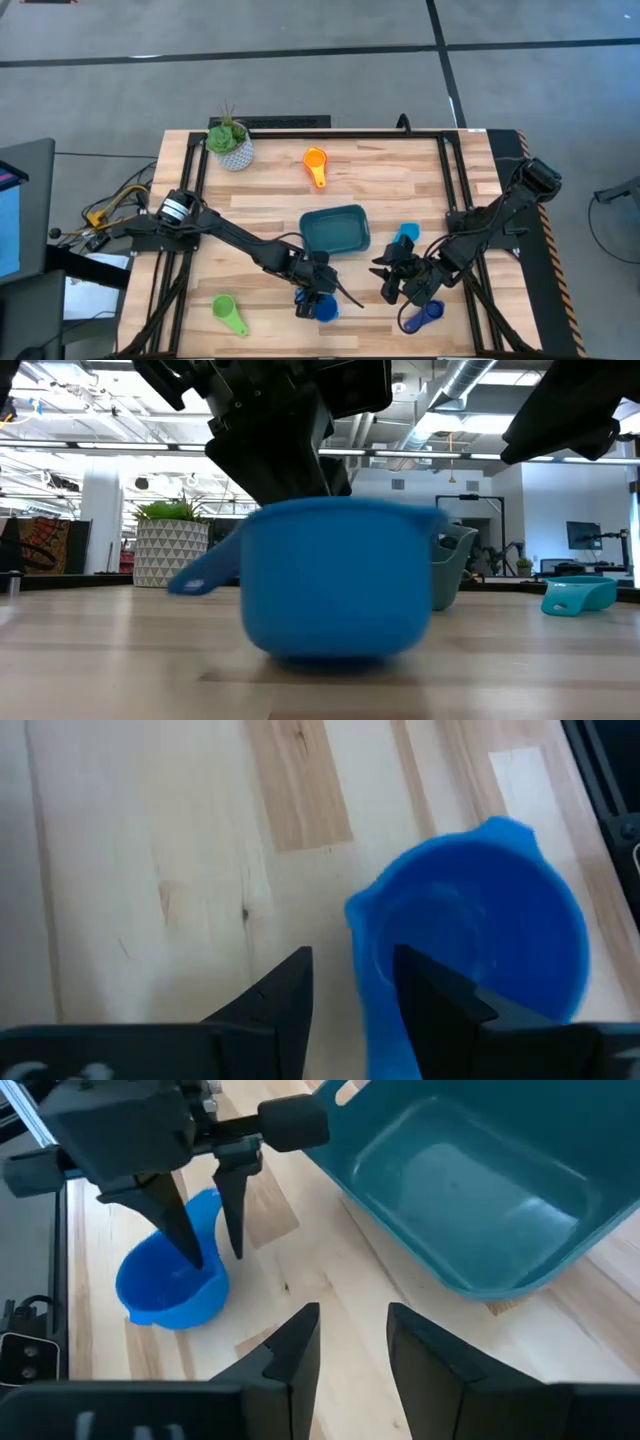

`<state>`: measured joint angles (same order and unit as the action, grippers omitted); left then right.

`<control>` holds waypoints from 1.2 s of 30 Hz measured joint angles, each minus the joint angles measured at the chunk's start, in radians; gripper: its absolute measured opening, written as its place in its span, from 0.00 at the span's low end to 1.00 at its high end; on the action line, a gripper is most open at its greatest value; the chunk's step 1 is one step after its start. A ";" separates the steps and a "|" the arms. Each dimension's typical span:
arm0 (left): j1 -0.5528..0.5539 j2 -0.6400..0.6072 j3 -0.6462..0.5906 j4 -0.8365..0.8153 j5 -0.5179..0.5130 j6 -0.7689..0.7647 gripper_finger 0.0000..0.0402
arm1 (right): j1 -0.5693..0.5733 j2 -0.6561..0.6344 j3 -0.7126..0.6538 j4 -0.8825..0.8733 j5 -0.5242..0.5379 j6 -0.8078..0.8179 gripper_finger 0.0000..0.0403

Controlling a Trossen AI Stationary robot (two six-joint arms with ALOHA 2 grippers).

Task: Nest measuring cups in basket
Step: Stack the blue measuring cup on top of the red measuring cup

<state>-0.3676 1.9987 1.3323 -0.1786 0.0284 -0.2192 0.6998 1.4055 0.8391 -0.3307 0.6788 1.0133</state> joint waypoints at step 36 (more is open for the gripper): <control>-0.094 -0.005 0.158 -0.422 -0.270 -0.123 0.01 | -0.020 0.001 0.000 0.045 0.055 -0.051 0.30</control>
<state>-0.4614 1.9934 1.4906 -0.6005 -0.2420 -0.3417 0.6795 1.4063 0.8391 -0.2853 0.7338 0.9620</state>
